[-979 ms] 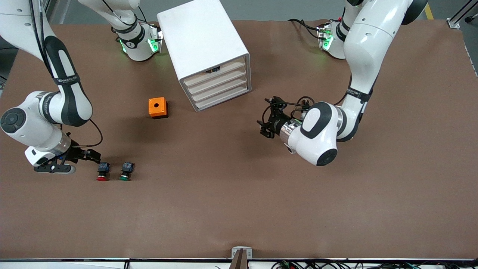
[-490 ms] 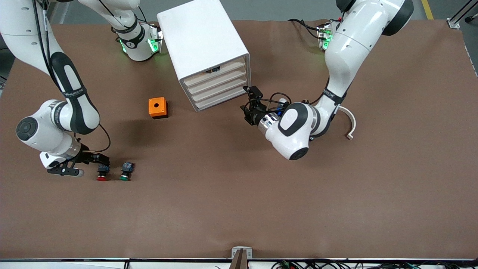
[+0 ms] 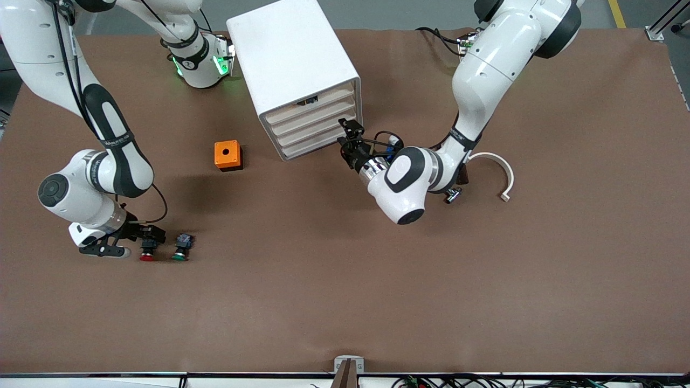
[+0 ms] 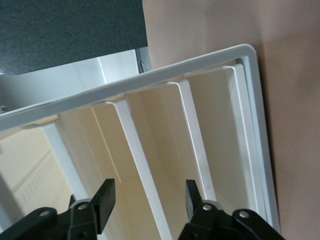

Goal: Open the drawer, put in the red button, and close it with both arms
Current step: 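Grasp the red button with the right gripper while the left gripper grips the drawer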

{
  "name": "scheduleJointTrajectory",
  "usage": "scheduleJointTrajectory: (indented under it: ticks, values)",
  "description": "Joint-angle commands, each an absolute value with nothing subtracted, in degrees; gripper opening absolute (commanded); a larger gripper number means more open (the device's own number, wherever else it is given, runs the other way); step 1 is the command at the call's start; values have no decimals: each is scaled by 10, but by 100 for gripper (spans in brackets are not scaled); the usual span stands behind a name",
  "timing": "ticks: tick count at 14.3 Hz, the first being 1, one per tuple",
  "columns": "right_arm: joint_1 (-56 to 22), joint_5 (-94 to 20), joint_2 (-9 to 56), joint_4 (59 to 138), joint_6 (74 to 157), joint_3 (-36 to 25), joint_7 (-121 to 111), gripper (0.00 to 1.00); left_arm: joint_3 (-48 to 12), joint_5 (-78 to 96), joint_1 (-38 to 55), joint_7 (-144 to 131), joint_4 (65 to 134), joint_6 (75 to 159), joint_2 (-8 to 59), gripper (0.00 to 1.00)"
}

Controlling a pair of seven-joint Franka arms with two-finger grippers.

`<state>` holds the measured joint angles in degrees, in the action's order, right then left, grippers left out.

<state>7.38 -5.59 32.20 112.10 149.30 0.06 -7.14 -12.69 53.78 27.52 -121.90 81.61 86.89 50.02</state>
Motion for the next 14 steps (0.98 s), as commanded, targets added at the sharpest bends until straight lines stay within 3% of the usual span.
scheduleJointTrajectory:
  ticks: [1,2,4,6,11,14]
  values:
    - [77,-68,330,1108,1494,2,-100,100,-127,556,295,-1231,806,838,514,63]
    - [78,-68,333,1107,1494,1,-105,92,-127,558,303,-1232,807,832,514,62]
    - [81,-68,335,1103,1494,2,-125,62,-127,566,315,-1233,808,820,518,59]
    - [84,-68,339,1099,1494,2,-134,40,-127,569,324,-1236,814,817,519,53]
    - [84,-68,341,1097,1493,2,-134,4,-127,570,331,-1245,815,817,524,28]
    - [84,-68,340,1093,1489,1,-132,0,-127,570,331,-1245,814,817,527,22]
